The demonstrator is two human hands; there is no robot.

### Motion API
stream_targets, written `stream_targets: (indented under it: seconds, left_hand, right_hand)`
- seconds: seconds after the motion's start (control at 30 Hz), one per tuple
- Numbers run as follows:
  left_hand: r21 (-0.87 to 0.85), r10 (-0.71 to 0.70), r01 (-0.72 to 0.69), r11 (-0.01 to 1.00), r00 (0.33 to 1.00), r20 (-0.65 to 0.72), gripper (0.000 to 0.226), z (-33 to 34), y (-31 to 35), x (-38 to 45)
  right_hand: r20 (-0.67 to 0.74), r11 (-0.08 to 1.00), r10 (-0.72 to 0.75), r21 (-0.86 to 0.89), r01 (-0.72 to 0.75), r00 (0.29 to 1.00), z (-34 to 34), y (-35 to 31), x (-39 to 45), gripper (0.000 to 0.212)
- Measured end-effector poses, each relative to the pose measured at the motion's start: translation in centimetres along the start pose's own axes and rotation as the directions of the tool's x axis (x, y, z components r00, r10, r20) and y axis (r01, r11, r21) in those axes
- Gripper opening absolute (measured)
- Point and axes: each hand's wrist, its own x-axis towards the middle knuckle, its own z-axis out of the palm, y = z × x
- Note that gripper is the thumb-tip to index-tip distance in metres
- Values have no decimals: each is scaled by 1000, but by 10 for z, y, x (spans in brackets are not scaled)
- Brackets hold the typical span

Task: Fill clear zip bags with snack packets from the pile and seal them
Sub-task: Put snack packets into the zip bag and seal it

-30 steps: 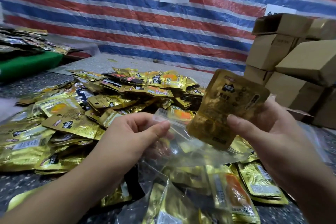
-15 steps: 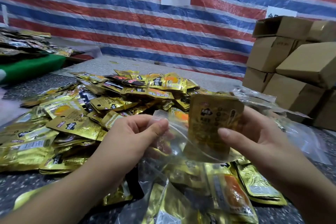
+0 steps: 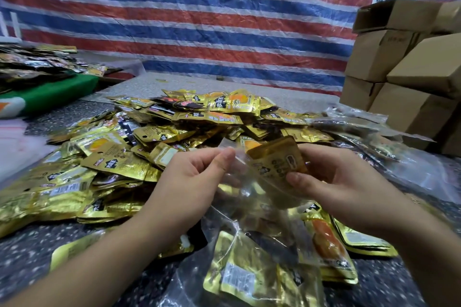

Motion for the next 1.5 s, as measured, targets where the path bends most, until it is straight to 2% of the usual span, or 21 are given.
stream_targets:
  seconds: [0.13,0.3,0.37,0.43,0.5,0.53,0.6,0.63,0.7,0.8,0.9,0.97,1.0,1.07,1.1,1.17,1.27,1.33,1.43,1.5]
  left_hand:
    - [11,25,-25,1000,1000,13,27,1,3,0]
    - [-48,-29,30,998,999,27,30,0,6,2]
    - [-57,-38,40,998,998,41,31,0,4,1]
    - [-8,-16,17,1000,997,74,29,2,2,-1]
    - [29,6,-8,1000,997,80,29,2,3,-1]
    - [41,14,-16,999,997,71,30,1,4,0]
    - [60,22,-24,998,999,49,30,-3,5,3]
    - [74,18,-22,997,998,52,30,-4,5,4]
    - [87,-2,-5,996,997,83,32,-5,3,3]
    - [52,-11,8,999,997,75,23,-1,-1,1]
    - [7,-2,2,1000,1000,22,10,1,-2,2]
    - [-31,-8,8,999,1000,-11,11,2,0,3]
    - [-49,-9,8,999,1000,-24,12,2,1,3]
    - [-62,-3,0,998,999,-51,13,2,2,3]
    - [-66,-1,-3,998,998,-64,13,2,2,3]
    - [-72,-1,-5,997,997,-80,11,2,3,2]
    - [-90,-8,1,996,997,-81,10,2,14,0]
    - [-97,17,-23,995,998,-61,10,1,28,1]
    - [-98,120,-121,988,993,-14,9,3,48,1]
    - [-119,154,-155,981,988,-10,8,5,54,2]
  right_hand:
    - [85,985,41,163,-55,996,-5,-2,2,14]
    - [129,923,42,373,-88,991,-8,-7,1,23]
    - [163,958,65,266,-107,984,-9,-5,0,21]
    - [199,997,69,30,-76,978,-6,-5,0,18]
    - [92,984,60,-175,-43,994,0,-7,2,15]
    - [-1,977,53,-208,-52,999,4,-9,5,16]
    - [-130,989,74,-116,-89,989,12,-12,9,17]
    - [-152,993,106,-38,-113,983,15,-12,10,16]
    - [-152,987,159,30,-156,976,18,-11,11,14]
    - [-147,979,205,14,-205,968,20,-5,9,16]
    - [-177,983,161,-55,-174,971,16,-2,9,42]
    - [-92,989,150,15,-150,984,8,-5,6,54]
    - [-17,988,155,28,-154,988,4,-5,3,54]
    - [83,984,172,-70,-166,982,-1,-1,1,47]
    - [80,979,178,-114,-169,981,-1,1,2,40]
    - [33,983,165,-86,-162,986,-1,2,4,24]
    - [28,988,107,107,-110,994,-6,-5,2,26]
    - [-29,980,47,197,-41,998,-14,-11,-1,23]
    - [-120,980,-62,181,84,991,-24,-20,-5,15]
    - [-131,982,-95,149,115,987,-33,-25,-6,13]
